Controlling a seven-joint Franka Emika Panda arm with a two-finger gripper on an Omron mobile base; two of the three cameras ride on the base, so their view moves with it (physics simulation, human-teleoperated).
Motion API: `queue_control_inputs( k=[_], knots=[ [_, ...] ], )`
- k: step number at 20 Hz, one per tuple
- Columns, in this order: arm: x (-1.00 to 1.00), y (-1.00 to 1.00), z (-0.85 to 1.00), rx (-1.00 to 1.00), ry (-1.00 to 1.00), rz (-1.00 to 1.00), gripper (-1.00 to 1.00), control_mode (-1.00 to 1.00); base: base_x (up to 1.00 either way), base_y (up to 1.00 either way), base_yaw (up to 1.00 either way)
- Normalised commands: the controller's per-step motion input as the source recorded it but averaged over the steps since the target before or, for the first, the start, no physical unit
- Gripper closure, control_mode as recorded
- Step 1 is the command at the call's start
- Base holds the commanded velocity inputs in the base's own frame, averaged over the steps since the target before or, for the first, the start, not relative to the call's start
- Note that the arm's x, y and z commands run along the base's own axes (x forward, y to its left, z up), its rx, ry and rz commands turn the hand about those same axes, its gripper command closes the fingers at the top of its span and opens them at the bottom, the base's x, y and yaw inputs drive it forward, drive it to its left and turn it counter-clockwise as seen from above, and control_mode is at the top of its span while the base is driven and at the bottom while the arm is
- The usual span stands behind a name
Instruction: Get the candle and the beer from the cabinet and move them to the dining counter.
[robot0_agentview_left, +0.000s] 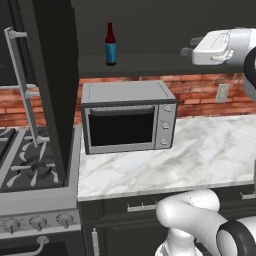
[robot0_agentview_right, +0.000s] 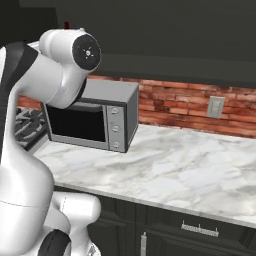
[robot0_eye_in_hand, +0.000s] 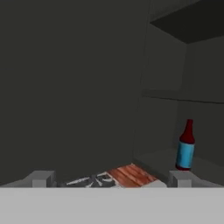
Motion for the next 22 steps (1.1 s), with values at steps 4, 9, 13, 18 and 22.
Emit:
queue_control_inputs(
  k=[4, 9, 13, 18, 22],
  knots=[
    [0.14, -0.01, 0.0, 0.11, 0.0, 0.0, -1.0, -1.0, 0.0, 0.0, 0.0],
    [0.05, 0.0, 0.0, 0.13, 0.0, 0.0, -1.0, -1.0, 0.0, 0.0, 0.0],
    [0.02, 0.0, 0.0, 0.15, 0.0, 0.0, -1.0, -1.0, 0.0, 0.0, 0.0],
    [0.07, 0.0, -0.13, 0.08, 0.0, 0.0, -1.0, -1.0, 0.0, 0.0, 0.0],
    [0.02, 0.0, -0.12, 0.0, 0.0, 0.0, -1.0, -1.0, 0.0, 0.0, 0.0]
  ],
)
